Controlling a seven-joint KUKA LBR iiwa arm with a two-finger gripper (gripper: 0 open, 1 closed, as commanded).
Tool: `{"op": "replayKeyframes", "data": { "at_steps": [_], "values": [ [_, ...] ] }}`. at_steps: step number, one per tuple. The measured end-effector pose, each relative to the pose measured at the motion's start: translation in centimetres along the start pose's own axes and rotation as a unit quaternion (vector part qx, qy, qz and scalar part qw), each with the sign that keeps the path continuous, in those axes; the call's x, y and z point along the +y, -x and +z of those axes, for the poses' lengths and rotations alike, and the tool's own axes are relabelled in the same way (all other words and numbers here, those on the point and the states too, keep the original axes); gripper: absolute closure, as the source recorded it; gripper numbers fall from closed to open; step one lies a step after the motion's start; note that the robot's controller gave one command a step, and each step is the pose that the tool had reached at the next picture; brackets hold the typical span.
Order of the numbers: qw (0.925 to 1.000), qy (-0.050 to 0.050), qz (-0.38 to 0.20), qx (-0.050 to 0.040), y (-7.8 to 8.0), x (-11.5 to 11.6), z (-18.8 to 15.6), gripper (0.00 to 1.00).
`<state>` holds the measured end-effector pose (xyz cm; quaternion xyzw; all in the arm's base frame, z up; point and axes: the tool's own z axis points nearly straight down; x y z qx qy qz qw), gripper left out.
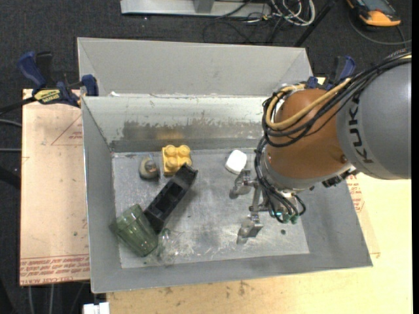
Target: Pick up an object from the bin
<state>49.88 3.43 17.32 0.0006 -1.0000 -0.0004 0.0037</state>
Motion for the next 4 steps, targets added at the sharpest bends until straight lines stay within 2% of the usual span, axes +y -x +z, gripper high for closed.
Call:
{"op": "replayKeyframes", "data": {
  "at_steps": [1,2,3,4],
  "values": [
    [1.0000,0.000,0.000,-0.0035,0.2,0.0,-0.3,0.00],
    [0.9998,0.000,0.019,-0.0033,0.1,3.8,8.0,1.00],
    [0.9998,0.000,0.019,-0.0033,0.1,3.8,8.0,1.00],
    [0.9999,0.001,-0.010,-0.0031,0.6,-0.8,5.9,1.00]
  ]
}}
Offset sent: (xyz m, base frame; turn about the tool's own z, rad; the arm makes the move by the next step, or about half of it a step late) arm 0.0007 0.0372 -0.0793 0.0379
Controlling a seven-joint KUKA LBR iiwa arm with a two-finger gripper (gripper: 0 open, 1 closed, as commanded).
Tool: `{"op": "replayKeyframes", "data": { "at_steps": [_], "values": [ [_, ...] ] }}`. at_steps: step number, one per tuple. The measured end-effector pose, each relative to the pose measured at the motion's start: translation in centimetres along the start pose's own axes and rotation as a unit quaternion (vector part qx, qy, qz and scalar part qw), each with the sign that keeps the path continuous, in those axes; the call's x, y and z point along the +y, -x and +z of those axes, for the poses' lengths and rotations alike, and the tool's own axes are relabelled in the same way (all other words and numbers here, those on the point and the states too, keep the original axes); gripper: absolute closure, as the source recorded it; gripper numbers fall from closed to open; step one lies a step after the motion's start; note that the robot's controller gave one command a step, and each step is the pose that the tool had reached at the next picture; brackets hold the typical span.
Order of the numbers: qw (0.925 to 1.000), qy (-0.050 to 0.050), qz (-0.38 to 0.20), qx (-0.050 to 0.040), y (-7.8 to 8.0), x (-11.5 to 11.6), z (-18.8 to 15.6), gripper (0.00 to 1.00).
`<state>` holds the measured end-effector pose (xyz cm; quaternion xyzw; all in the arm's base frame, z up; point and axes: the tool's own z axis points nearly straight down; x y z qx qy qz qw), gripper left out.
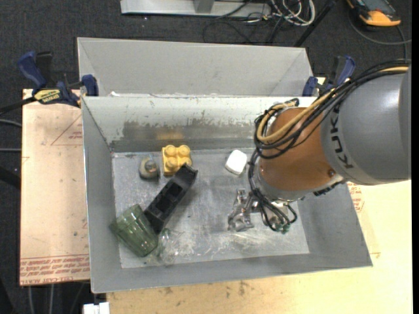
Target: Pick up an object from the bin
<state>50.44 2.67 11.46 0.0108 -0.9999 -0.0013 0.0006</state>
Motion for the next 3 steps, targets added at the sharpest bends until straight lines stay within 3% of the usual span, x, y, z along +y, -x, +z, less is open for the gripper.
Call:
{"op": "replayKeyframes", "data": {
  "at_steps": [1,2,3],
  "values": [
    [1.0000,-0.001,-0.004,-0.0012,0.2,-1.5,-0.6,1.00],
    [0.9998,-0.002,-0.020,-0.0018,1.8,-0.1,-0.7,1.00],
    [0.9990,-0.001,-0.044,-0.0006,2.2,0.9,-0.7,1.00]
  ]
}}
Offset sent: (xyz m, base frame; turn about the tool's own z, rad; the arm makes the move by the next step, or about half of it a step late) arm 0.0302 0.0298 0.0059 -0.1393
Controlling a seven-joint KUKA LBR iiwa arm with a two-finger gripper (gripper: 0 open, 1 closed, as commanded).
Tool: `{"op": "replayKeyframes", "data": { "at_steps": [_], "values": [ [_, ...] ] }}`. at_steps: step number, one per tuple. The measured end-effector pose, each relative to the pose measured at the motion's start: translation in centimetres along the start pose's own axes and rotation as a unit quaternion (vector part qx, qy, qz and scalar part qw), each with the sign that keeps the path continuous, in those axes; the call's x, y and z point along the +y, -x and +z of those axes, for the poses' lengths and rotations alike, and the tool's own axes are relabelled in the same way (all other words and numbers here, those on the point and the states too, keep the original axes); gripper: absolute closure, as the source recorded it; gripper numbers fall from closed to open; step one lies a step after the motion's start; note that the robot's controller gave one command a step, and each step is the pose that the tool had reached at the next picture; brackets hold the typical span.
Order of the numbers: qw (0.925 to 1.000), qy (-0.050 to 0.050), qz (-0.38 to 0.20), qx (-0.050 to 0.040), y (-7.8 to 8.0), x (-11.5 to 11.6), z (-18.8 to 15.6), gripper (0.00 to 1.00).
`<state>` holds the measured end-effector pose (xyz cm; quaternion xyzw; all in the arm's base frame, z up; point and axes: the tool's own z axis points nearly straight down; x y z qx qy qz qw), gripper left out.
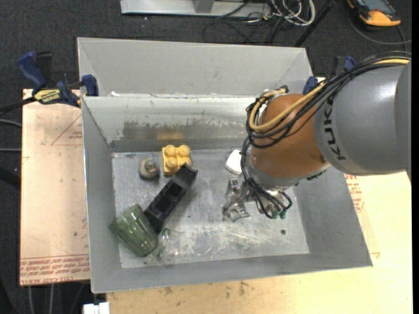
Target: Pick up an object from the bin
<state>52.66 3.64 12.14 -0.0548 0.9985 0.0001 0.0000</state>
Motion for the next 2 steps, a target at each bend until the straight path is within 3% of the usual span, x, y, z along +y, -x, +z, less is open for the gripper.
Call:
{"op": "replayKeyframes", "data": {
  "at_steps": [1,2],
  "values": [
    [0.9379,0.001,-0.347,-0.0019,0.19,-2.06,4.45,0.00],
    [0.9362,0.001,-0.351,-0.0050,0.30,-2.05,4.58,0.00]
  ]
}}
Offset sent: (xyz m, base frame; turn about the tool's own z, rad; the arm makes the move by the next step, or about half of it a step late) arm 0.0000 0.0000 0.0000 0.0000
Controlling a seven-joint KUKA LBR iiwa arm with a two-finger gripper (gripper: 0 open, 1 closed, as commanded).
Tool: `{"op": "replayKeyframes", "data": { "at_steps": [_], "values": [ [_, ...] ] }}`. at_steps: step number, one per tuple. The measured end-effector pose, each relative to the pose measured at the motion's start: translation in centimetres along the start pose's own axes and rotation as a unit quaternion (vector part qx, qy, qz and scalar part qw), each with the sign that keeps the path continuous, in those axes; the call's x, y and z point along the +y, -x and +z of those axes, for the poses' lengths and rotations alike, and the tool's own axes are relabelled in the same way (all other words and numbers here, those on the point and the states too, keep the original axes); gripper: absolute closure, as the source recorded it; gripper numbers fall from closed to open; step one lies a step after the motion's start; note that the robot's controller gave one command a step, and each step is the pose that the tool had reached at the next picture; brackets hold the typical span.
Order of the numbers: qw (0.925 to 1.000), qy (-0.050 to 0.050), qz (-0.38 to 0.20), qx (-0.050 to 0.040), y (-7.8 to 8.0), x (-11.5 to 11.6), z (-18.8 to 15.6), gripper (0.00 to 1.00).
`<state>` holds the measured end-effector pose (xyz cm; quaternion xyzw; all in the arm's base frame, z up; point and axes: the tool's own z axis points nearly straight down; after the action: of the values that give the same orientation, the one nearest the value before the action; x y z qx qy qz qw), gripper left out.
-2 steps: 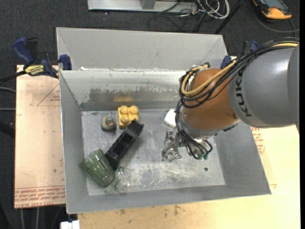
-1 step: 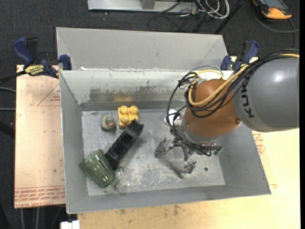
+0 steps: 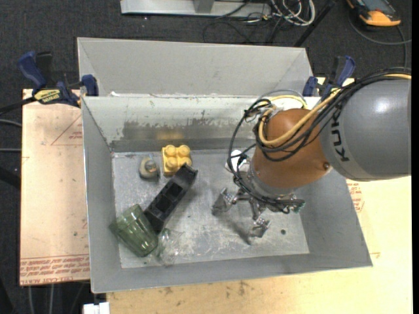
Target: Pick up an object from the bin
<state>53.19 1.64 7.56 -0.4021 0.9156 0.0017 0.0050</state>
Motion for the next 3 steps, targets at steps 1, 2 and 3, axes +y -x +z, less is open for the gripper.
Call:
{"op": "replayKeyframes", "data": {
  "at_steps": [1,2,3],
  "values": [
    [1.0000,0.003,-0.004,0.0059,1.0,0.0,-4.5,0.00],
    [0.9973,0.001,-0.073,0.0089,7.1,-2.6,0.0,1.00],
    [0.9973,0.001,-0.073,0.0081,7.2,-2.6,0.0,1.00]
  ]
}}
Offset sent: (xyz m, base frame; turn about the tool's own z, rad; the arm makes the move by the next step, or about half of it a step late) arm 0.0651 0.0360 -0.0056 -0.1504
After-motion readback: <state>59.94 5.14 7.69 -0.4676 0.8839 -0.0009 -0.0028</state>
